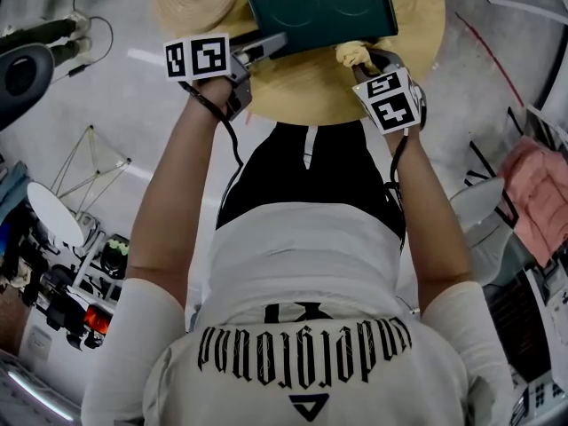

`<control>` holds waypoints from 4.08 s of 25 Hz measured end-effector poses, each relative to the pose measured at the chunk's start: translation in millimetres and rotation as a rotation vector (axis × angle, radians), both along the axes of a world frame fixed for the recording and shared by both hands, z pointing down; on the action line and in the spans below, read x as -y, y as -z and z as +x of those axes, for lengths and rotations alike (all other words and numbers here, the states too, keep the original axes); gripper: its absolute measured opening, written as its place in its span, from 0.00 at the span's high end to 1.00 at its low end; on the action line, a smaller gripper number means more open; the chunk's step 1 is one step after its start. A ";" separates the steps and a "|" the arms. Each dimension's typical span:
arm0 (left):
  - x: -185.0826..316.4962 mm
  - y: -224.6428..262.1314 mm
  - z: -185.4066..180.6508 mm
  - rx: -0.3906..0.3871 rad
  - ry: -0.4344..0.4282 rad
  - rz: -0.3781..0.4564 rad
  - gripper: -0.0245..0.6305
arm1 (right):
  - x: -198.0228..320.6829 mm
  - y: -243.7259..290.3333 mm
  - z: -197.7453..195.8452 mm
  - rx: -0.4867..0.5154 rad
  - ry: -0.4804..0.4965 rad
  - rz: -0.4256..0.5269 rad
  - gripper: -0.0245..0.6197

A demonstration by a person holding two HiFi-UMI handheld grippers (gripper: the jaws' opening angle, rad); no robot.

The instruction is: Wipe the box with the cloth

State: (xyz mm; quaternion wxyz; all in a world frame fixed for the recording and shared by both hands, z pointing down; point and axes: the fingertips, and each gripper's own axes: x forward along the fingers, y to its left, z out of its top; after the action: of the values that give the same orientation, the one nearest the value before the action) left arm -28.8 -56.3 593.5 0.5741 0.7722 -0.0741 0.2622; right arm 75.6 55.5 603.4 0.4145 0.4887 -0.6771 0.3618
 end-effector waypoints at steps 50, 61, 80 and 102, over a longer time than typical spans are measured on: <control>-4.0 2.5 2.9 0.048 -0.115 -0.038 0.43 | -10.3 21.8 119.4 -0.138 0.859 0.001 0.85; 6.3 -4.9 10.4 0.051 -0.166 -0.022 0.42 | 46.0 -12.5 142.5 -0.303 0.972 0.007 0.85; -7.5 7.7 7.6 0.030 -0.127 0.012 0.41 | 167.2 7.8 136.5 -0.799 1.902 0.177 0.85; -4.1 22.7 5.3 0.015 -0.115 0.018 0.41 | 208.3 53.8 -50.0 -0.580 1.847 0.480 0.85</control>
State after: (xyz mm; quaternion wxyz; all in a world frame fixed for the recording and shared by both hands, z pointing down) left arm -23.5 -52.3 570.8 0.5505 0.7783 -0.0360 0.2998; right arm 25.6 -152.8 549.6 0.5728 -0.0895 -0.7195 -0.3824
